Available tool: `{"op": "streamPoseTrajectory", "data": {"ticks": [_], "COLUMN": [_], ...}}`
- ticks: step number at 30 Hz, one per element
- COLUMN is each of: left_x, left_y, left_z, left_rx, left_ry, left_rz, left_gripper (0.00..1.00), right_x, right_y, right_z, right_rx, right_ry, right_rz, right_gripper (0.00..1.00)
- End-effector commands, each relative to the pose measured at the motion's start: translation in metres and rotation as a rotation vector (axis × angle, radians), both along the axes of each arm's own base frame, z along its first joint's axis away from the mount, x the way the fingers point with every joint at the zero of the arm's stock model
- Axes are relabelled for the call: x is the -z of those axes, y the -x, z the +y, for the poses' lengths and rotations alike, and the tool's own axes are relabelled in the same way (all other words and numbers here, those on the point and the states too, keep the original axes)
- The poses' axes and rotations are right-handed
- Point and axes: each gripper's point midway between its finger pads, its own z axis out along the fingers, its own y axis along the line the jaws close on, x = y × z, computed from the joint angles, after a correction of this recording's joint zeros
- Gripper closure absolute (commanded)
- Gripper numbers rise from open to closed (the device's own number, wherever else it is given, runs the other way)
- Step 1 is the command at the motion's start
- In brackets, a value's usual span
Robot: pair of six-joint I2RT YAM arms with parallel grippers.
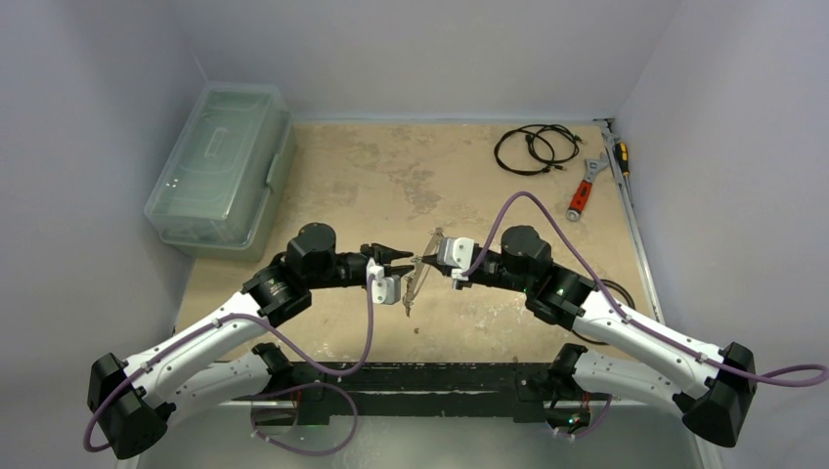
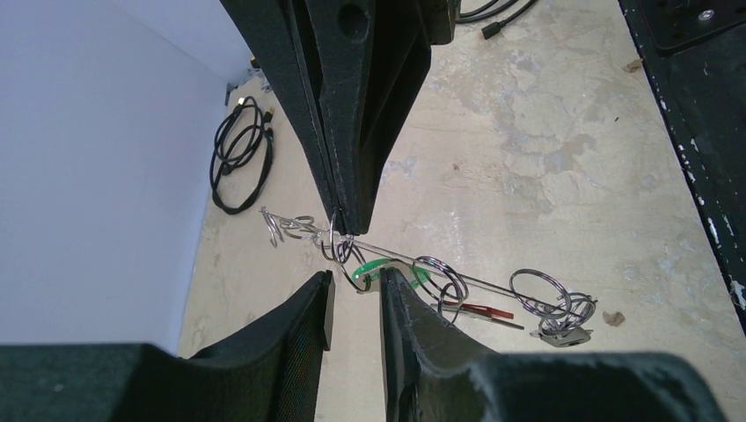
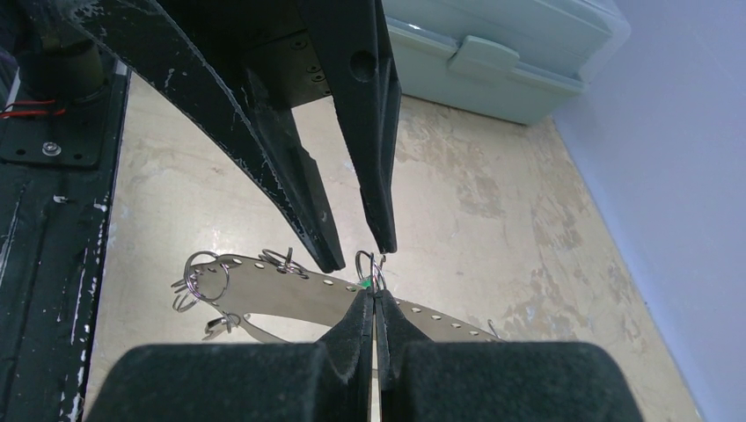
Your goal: Put the keys on the keyring
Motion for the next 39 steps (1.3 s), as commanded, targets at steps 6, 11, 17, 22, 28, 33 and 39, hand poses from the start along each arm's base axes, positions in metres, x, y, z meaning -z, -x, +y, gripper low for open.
{"op": "streamPoseTrajectory", "data": {"ticks": [6, 11, 17, 22, 28, 33, 39], "left_x": [-0.013, -0.01, -0.009, -0.007, -0.008, -0.01, -0.017], "left_y": [0.006, 0.006, 0.007, 0.007, 0.007, 0.006, 0.001], "left_z": [-0.011, -0.013, -0.014, -0.015, -0.016, -0.016, -0.011], "left_rx": [0.047, 0.05, 0.06, 0.064, 0.067, 0.058, 0.012], "left_ry": [0.076, 0.075, 0.074, 0.071, 0.076, 0.088, 0.101], "left_rz": [0.005, 0.016, 0.021, 0.029, 0.034, 0.035, 0.02], "left_gripper": [0.74, 0.74, 0.81, 0.85, 1.0, 1.0, 1.0], "right_x": [-0.037, -0.038, -0.042, -0.041, -0.041, -0.039, -0.035], "right_y": [0.004, 0.007, 0.01, 0.01, 0.012, 0.014, 0.009], "right_z": [0.005, 0.006, 0.005, 0.006, 0.007, 0.009, 0.007], "right_rx": [-0.035, -0.048, -0.059, -0.063, -0.074, -0.085, -0.058], "right_ry": [-0.098, -0.101, -0.111, -0.112, -0.114, -0.109, -0.092], "right_rz": [-0.065, -0.062, -0.068, -0.063, -0.063, -0.057, -0.051], "right_gripper": [1.0, 1.0, 1.0, 1.0, 1.0, 1.0, 0.89]}}
